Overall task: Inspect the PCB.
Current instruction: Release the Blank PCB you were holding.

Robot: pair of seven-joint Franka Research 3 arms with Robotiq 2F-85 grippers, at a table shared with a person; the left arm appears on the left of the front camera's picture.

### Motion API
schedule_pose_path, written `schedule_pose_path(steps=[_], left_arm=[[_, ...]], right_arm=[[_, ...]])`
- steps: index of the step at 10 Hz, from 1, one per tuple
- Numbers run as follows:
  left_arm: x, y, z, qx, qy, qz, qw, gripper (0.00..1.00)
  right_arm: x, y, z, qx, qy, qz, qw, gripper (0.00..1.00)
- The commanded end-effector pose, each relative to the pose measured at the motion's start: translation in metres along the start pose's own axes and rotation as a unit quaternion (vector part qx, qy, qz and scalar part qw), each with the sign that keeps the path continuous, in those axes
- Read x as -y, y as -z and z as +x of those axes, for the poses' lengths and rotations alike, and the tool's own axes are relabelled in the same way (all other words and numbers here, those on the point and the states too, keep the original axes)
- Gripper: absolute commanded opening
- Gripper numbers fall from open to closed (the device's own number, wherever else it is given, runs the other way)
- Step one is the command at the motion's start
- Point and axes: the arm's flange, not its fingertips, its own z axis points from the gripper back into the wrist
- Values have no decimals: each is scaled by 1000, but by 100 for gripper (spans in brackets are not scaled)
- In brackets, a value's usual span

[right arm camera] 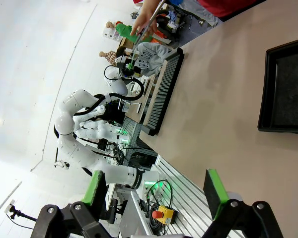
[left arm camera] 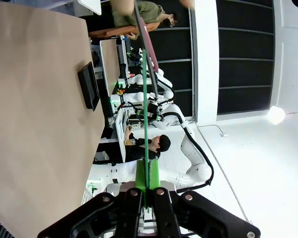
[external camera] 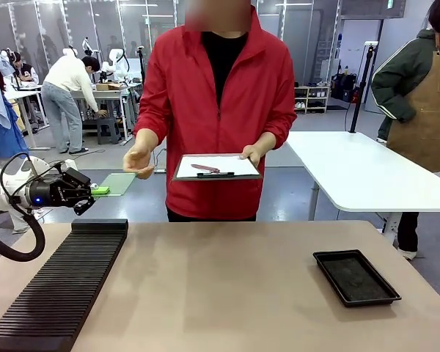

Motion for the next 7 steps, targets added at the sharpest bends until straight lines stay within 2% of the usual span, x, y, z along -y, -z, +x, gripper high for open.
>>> schedule_pose_path(steps=[1, 7], left_arm=[[1, -1, -1, -3, -1, 3, 1000, 3], [1, -1, -1, -3, -1, 3, 1000, 3]], right_arm=[[-1, 0, 1, 4, -6, 6, 1000, 100], [-1, 0, 1, 4, -6, 6, 1000, 100]])
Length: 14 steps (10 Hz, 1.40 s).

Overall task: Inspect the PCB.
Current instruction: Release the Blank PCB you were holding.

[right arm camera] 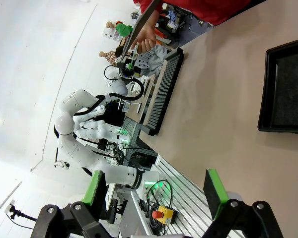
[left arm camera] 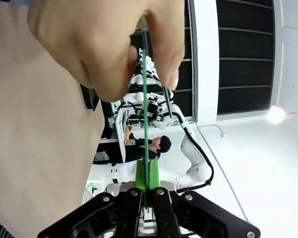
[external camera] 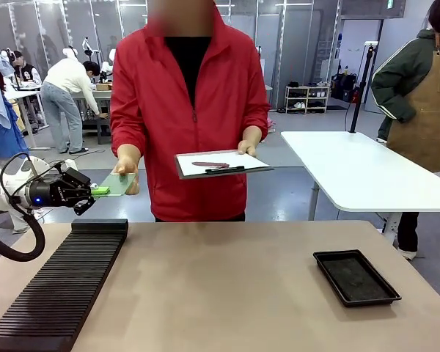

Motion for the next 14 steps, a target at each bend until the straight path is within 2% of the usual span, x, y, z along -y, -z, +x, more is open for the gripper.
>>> schedule_pose_path(steps=[1, 10, 11, 12, 13, 14], left_arm=[[1, -1, -1, -3, -1, 3, 1000, 3], [1, -1, -1, -3, -1, 3, 1000, 3], [0, 0, 0, 0, 0, 0, 1000, 31], [0, 1, 0, -1, 0, 1, 1000, 28], [0, 1, 0, 2, -2, -1, 1000, 56], [-1, 1, 0, 3, -4, 0, 1000, 53]], right_arm=[[-1, 0, 1, 4, -6, 6, 1000, 100], [-1, 0, 1, 4, -6, 6, 1000, 100], [-1, 0, 1, 4, -6, 6, 1000, 100], [-1, 0, 1, 4, -6, 6, 1000, 100], [-1, 0, 1, 4, -6, 6, 1000, 100], [-1, 0, 1, 4, -6, 6, 1000, 100]])
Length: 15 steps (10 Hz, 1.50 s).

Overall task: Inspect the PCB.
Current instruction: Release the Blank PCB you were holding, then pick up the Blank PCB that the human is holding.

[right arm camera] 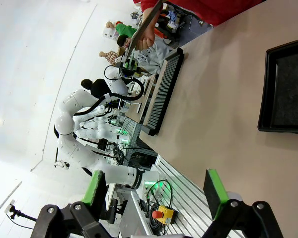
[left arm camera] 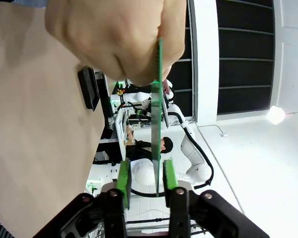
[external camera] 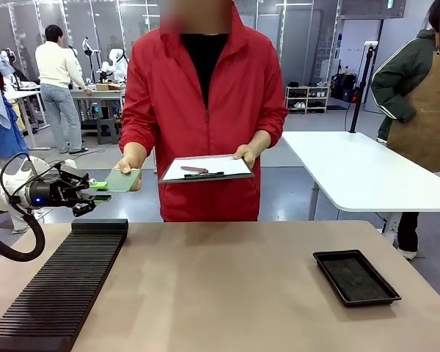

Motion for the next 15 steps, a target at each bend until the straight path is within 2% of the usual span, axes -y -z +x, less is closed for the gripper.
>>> schedule_pose_path(steps=[1, 2, 3, 5, 6, 7, 15], left_arm=[[0, 1, 0, 3, -6, 2, 1000, 81], [-1, 1, 0, 1, -5, 4, 1000, 78], [-2, 1, 0, 1, -6, 2, 1000, 100], [-3, 0, -1, 3, -7, -1, 1000, 100], [-3, 0, -1, 4, -6, -1, 1000, 94], [-3, 0, -1, 5, -5, -1, 1000, 100], [-1, 0, -1, 0, -2, 0, 1000, 100]], right_arm=[[-1, 0, 1, 4, -6, 6, 1000, 100], [-1, 0, 1, 4, -6, 6, 1000, 100], [-1, 0, 1, 4, -6, 6, 1000, 100], [-1, 0, 1, 4, -6, 6, 1000, 100], [-1, 0, 1, 4, -6, 6, 1000, 100], [-1, 0, 1, 4, -6, 6, 1000, 100], [-1, 0, 1, 4, -6, 6, 1000, 100]])
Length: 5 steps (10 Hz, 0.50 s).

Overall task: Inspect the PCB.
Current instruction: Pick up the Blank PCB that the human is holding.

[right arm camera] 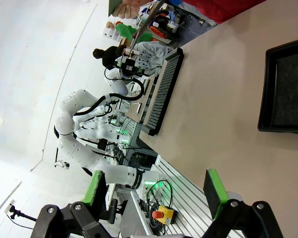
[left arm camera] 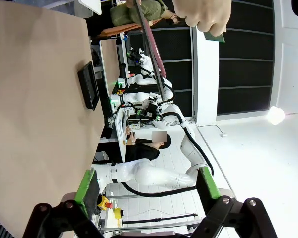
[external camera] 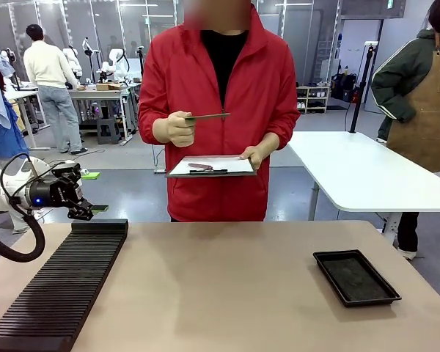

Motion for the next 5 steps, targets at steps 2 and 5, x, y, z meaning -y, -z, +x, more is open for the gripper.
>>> schedule_pose_path(steps=[2, 5], left_arm=[[0, 0, 0, 0, 0, 0, 1000, 100], [0, 0, 0, 0, 0, 0, 1000, 96]], right_arm=[[-1, 0, 1, 4, -6, 6, 1000, 100], [-1, 0, 1, 4, -6, 6, 1000, 100]])
